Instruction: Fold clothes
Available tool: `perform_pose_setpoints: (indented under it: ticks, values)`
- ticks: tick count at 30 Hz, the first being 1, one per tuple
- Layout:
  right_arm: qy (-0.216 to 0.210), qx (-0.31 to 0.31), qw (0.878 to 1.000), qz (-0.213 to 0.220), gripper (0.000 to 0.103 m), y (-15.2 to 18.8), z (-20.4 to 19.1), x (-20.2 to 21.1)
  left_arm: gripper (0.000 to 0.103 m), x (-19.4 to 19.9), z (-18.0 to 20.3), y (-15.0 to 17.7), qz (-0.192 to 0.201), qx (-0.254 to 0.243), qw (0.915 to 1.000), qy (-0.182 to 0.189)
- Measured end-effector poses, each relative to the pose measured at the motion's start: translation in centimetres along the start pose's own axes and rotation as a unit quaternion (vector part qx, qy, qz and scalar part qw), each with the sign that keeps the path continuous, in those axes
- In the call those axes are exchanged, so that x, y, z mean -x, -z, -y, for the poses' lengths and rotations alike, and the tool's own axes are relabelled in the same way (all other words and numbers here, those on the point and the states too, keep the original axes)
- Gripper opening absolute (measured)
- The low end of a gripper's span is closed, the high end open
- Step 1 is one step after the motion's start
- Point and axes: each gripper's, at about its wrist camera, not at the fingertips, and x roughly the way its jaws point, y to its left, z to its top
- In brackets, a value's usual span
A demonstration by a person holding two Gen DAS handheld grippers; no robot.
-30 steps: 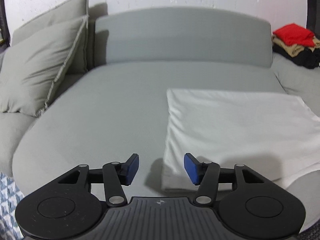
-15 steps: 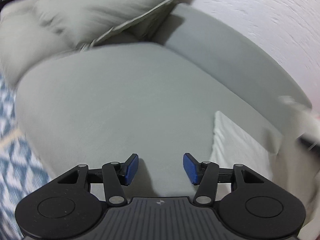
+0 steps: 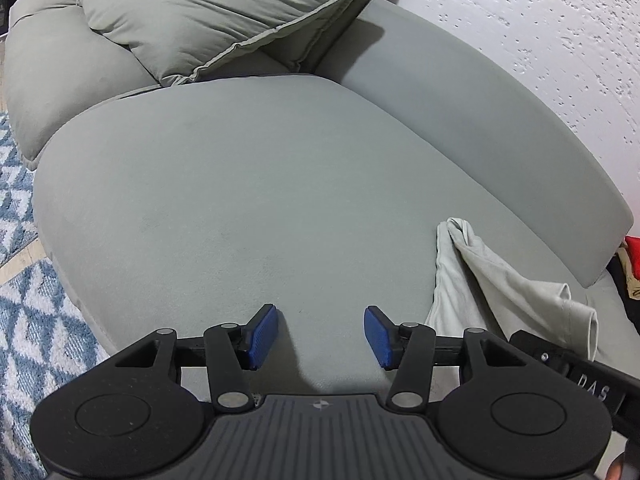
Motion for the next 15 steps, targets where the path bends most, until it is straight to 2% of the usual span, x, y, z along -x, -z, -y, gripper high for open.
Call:
perform_pose_setpoints:
  ticks: [4, 7, 9, 10, 11, 12, 13, 15]
  values:
    - [-0.009, 0.004, 1.000, -0.014, 0.004, -0.3, -0.3, -0.6, 0.050, 0.1, -0.1, 0.1, 0.003, 0.003, 1.0000, -0.005]
    - [-0.051, 0.014, 0.998, -0.039, 0.004, 0.2, -0.1, -0.4, 0.050, 0.2, -0.3, 0.1, 0.006, 0.011, 0.9999, -0.010]
    - [-0.122, 0.006, 0.991, -0.050, 0.016, 0.5, 0.7, 0.2, 0.050, 0.4, -0.3, 0.1, 0.008, 0.015, 0.9997, -0.016]
    - [-0.174, -0.015, 0.983, -0.061, 0.021, 0.4, 1.5, 0.6, 0.049, 0.4, -0.3, 0.2, 0.009, 0.016, 0.9996, -0.020]
    - [-0.198, -0.033, 0.978, -0.055, 0.033, 0.4, 2.6, 1.4, 0.049, 0.6, -0.3, 0.2, 0.011, 0.016, 0.9996, -0.022]
    - [-0.218, -0.049, 0.974, -0.047, 0.040, 0.4, 3.6, 2.2, 0.049, 0.7, -0.3, 0.2, 0.014, 0.016, 0.9995, -0.025]
    - [-0.237, -0.065, 0.969, -0.039, 0.042, 0.4, 4.7, 3.1, 0.049, 0.8, -0.4, 0.2, 0.016, 0.015, 0.9994, -0.028]
    - [-0.217, -0.085, 0.972, -0.015, 0.043, 0.7, 7.5, 5.1, 0.047, 1.0, -0.4, 0.3, 0.018, 0.014, 0.9993, -0.029]
